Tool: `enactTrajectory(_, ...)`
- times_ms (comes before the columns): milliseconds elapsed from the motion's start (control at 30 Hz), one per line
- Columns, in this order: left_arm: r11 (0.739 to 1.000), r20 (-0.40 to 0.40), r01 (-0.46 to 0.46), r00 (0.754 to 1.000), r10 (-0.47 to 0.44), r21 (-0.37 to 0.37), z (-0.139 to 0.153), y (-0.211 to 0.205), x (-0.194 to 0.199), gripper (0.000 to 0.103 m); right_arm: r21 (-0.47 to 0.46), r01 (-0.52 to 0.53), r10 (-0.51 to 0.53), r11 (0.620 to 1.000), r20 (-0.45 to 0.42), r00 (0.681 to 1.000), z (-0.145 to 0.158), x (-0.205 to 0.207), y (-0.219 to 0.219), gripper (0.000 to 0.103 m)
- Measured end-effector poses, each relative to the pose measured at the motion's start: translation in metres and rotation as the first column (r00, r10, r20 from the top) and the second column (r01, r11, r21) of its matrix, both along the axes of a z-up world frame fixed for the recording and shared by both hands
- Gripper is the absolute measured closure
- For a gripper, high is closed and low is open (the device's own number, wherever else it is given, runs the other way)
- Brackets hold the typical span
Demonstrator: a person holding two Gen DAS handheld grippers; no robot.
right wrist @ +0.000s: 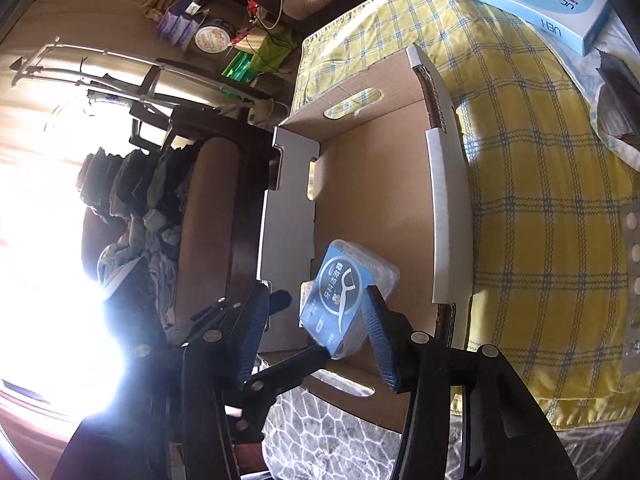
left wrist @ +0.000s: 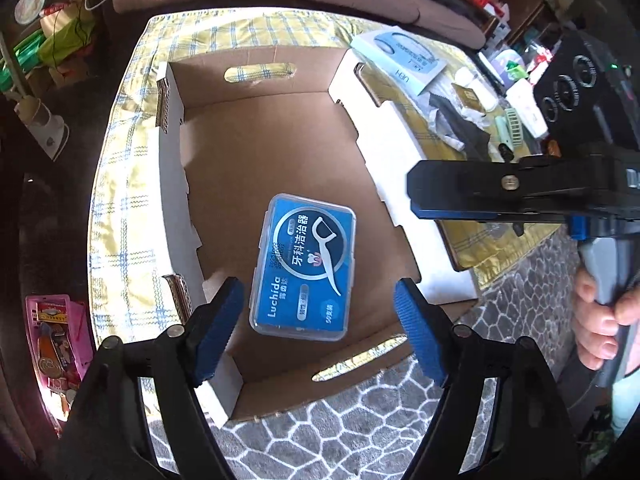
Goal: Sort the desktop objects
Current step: 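Carry the floss-pick case with the left gripper into the cardboard box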
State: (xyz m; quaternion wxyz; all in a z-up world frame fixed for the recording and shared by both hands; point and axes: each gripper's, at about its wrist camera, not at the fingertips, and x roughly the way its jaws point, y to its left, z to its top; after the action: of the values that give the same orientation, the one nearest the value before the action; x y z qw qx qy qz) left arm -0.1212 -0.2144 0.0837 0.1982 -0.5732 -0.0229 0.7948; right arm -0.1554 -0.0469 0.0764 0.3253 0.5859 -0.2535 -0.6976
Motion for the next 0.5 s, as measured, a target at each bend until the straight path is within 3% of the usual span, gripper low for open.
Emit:
enactTrajectory(133, 1.0, -0.042, -0.027, 0.999, 0.027, 0.012, 0.021, -0.019, 0.013, 0.027, 0.069, -0.043, 0.046, 0.997, -0.037, 0.998, 0.001, 0.001, -0.018, 0.052)
enactTrajectory(267, 0.997, -0.084, -0.067, 0.994, 0.07, 0.037, 0.037, -0.042, 0.024, 0.03, 0.139, -0.058, 0.06, 0.989, -0.009, 0.998, -0.01, 0.004, -0.035, 0.052)
enactTrajectory(367, 0.998, -0.099, -0.065, 0.993, 0.064, -0.01, 0.037, -0.049, 0.028, 0.036, 0.225, -0.083, 0.086, 0.971, -0.001, 0.996, -0.02, 0.006, -0.05, 0.052)
enactTrajectory(500, 0.999, -0.081, -0.047, 0.996, 0.046, -0.012, 0.026, -0.051, 0.031, 0.044, 0.322, -0.089, 0.097, 0.943, -0.009, 0.995, -0.031, 0.004, -0.061, 0.052)
